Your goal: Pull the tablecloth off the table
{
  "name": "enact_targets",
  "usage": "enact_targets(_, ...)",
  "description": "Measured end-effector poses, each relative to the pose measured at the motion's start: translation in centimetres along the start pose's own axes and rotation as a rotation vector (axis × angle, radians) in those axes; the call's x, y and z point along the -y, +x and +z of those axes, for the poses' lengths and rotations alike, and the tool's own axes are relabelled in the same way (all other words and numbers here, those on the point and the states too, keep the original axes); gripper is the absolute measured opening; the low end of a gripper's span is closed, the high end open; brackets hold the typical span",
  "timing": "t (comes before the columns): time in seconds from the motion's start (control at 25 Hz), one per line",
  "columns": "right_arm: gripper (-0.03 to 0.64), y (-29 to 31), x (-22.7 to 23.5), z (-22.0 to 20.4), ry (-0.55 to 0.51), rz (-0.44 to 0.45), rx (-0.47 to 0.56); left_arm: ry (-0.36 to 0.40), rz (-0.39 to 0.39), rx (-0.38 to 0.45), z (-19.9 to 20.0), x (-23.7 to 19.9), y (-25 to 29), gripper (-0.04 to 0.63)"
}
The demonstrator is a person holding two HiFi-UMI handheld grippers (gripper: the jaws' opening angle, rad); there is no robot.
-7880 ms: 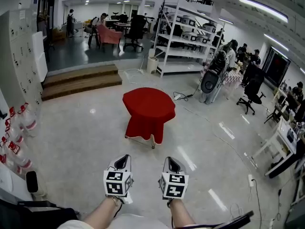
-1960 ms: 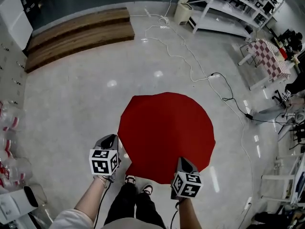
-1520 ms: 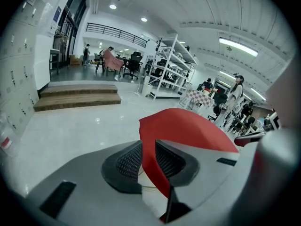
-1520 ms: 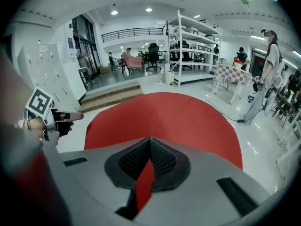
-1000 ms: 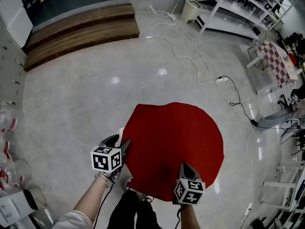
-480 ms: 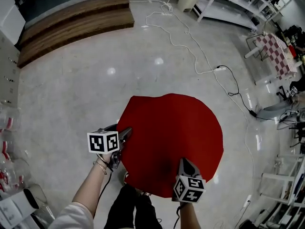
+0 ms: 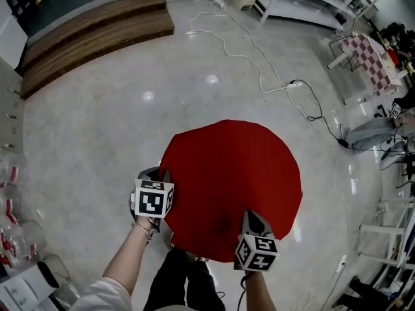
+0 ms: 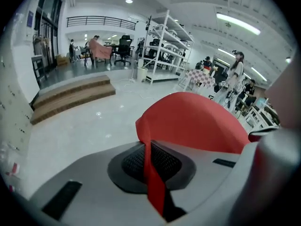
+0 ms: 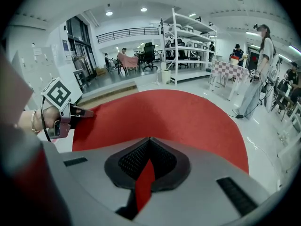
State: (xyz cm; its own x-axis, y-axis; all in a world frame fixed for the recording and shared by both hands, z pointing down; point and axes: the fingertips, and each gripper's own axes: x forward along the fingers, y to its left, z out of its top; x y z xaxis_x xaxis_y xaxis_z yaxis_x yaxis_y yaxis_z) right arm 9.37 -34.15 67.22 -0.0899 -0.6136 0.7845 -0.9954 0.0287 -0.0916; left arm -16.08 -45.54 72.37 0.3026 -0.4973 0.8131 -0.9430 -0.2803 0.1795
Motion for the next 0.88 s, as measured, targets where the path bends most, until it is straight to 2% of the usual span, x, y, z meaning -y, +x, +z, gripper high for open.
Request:
enact_targets(0.08, 0.026, -0.2, 0.2, -0.1, 0.005, 0.001, 0.003, 0.006, 0.002, -0.004, -0.1, 0.1, 0.0, 0.023)
enact_targets(0.32, 0.025, -1.4, 2.0, -1.6, 0.044, -0.039, -0.005, -0.051, -0.062, 0.006, 0.5, -0.2, -0.6, 0.018)
enact_targets(0.52, 0.026, -3.7, 4.8, -5.3, 0.109, -0.077, -0.049, -0.013, -0.064, 0.015, 0.8, 0.5, -1.9, 0.018)
enact_targets(0.76, 0.031, -6.4, 7.1, -8.4, 0.163, -0.101, -0.074, 0.032, -0.109, 0.018, 1.1, 3.3, -3.3, 0.018)
enact_targets(0.8, 0.05, -6.6, 7.3, -8.8, 0.17, -0.102, -0.078, 0.041, -0.114, 0.017, 1.1, 3.8, -3.3, 0.018)
enact_targets(0.84, 0.113, -6.8, 7.4, -9.2, 0.175, -0.102, -0.083, 0.049, -0.117, 0.017, 1.0, 4.3, -3.4, 0.018)
enact_targets(0.88, 0.129, -7.0, 7.5, -9.6, 0.178, -0.1, -0.086, 0.056, -0.118, 0.017, 0.9, 4.7, -3.4, 0.018)
